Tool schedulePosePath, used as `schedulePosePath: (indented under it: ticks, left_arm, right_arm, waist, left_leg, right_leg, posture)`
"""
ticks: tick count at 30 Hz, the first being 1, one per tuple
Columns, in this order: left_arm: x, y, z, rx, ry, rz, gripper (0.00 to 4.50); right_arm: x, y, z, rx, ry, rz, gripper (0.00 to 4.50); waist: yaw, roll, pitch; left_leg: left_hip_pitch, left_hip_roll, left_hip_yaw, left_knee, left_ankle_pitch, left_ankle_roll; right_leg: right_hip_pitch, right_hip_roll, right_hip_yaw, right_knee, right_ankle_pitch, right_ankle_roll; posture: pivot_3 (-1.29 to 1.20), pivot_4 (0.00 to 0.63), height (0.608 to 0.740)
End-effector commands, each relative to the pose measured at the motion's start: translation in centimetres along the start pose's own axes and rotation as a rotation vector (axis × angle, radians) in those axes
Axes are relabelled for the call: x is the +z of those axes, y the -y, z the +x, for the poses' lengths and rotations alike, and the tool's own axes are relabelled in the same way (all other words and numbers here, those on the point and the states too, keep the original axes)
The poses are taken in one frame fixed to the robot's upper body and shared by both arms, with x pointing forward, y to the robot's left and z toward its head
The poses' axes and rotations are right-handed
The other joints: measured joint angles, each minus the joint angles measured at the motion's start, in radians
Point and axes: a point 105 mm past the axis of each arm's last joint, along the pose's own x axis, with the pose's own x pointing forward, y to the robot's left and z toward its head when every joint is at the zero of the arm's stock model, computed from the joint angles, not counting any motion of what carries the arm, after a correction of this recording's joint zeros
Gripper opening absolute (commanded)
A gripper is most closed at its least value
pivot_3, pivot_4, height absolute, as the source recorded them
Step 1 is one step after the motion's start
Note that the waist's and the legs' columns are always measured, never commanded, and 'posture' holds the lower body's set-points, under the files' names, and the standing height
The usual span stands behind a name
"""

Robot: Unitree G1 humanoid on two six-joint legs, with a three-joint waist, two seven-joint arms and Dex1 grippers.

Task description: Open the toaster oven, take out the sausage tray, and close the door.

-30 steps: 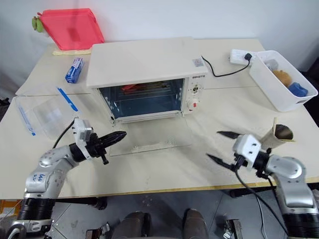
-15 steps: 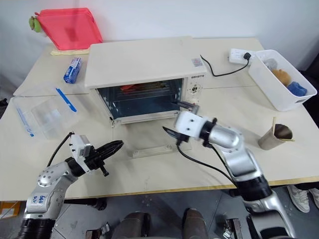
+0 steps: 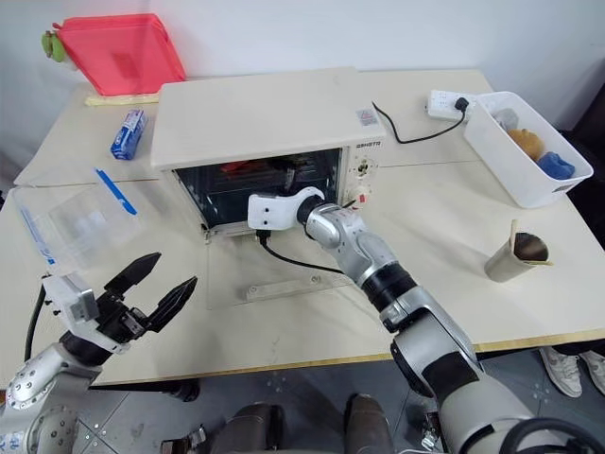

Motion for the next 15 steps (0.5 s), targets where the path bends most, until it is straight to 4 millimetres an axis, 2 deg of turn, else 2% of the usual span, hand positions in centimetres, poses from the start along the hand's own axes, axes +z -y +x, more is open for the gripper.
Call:
schedulePosePath:
  ticks: [1,8,12,15]
  left_arm:
    - [1.2,0.4,-0.1,0.013,0.041,0.021,4.5]
    - [1.5,0.3,1.1,0.001,0.056,0.012,4.5]
    - [1.9,-0.2,2.5,-0.042,0.067,0.013,4.5]
    - [2.0,-0.6,3.3,-0.061,0.069,0.02,4.5]
  right_arm:
    - [0.7,0.8,0.7,-0.045,0.023,-0.052,3.9]
    - [0.5,0.2,0.6,-0.025,0.045,-0.099,1.47]
    - [0.5,0.5,0.4,-0.038,0.056,-0.137,0.1]
    - [1.2,1.0,0.3,-0.064,0.078,-0.153,0.04]
  waist:
    - [-0.001,0.0,0.0]
    - [-0.002,0.0,0.0]
    - [-0.001,0.0,0.0]
    - [-0.002,-0.002,-0.001]
  left_leg:
    - [0.0,0.0,0.0,0.0,0.0,0.0]
    - [-0.001,0.0,0.001,0.0,0.0,0.0]
    - [-0.002,0.0,0.002,0.0,0.0,0.0]
    - [-0.002,0.0,0.002,0.0,0.0,0.0]
  right_leg:
    - [0.0,0.0,0.0,0.0,0.0,0.0]
    - [-0.002,0.0,0.001,0.001,0.0,0.0]
    - [-0.005,0.0,0.001,0.004,0.0,0.0]
    - [-0.006,0.0,0.001,0.006,0.0,0.0]
  posture:
    - [0.0,0.15,0.74]
    - [0.0,0.15,0.74]
    - [0.0,0.15,0.74]
    - [0.0,0.15,0.74]
